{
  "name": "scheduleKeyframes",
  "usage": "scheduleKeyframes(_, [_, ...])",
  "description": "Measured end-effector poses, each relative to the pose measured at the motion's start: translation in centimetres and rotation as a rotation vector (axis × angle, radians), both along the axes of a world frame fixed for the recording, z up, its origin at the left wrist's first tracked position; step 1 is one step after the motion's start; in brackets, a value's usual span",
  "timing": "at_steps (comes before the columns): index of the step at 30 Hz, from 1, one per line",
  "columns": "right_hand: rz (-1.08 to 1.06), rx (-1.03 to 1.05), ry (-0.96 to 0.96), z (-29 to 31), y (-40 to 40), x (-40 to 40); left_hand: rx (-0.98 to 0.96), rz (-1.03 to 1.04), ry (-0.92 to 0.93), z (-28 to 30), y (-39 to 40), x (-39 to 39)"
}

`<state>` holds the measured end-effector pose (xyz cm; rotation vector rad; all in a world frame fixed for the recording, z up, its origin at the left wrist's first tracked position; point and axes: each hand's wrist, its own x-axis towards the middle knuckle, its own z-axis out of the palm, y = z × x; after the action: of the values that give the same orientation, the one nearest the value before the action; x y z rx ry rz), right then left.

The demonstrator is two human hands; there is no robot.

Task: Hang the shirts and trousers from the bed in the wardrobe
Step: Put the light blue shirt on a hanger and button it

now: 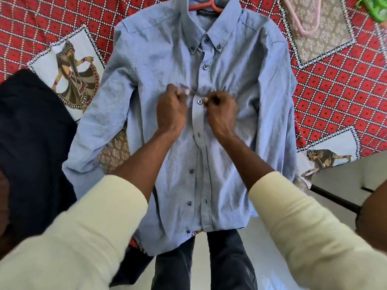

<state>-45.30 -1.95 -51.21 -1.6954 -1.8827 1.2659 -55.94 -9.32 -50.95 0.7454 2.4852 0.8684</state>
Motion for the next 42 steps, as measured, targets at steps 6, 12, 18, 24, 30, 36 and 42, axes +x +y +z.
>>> scheduleKeyframes(6, [-0.007, 0.292, 0.038, 2.7, -7.2, 2.4, 0.179, 0.272, -0.397, 1.3, -6.3, 3.3])
scheduleKeyframes(12, [0.404, 0.464, -0.140, -0.2, -12.8, 6.2, 0.118, -0.001, -0.153, 1.2, -11.6, 6.2])
scheduleKeyframes(18, [0.193, 0.379, -0.414, -0.6, -12.1, 6.2, 0.109, -0.140, -0.263, 0.9, -10.6, 6.5])
scheduleKeyframes(24, [0.222, 0.393, -0.431, -0.1, -10.9, 5.1, 0.006, 0.100, -0.563, 0.4, -8.4, 6.0])
scheduleKeyframes(30, [0.261, 0.369, -0.522, 0.5, -10.7, 3.9, -0.052, 0.159, -0.662, 1.3, -7.3, 5.4])
scheduleKeyframes(36, [0.076, 0.083, -0.233, 1.7, -9.5, 4.7, -0.068, 0.172, -0.494, 0.8, -7.2, 6.5])
scheduleKeyframes(42, [-0.188, -0.399, 0.163, 1.9, -9.4, 5.1, -0.103, 0.219, -0.383, 1.3, -6.8, 7.7])
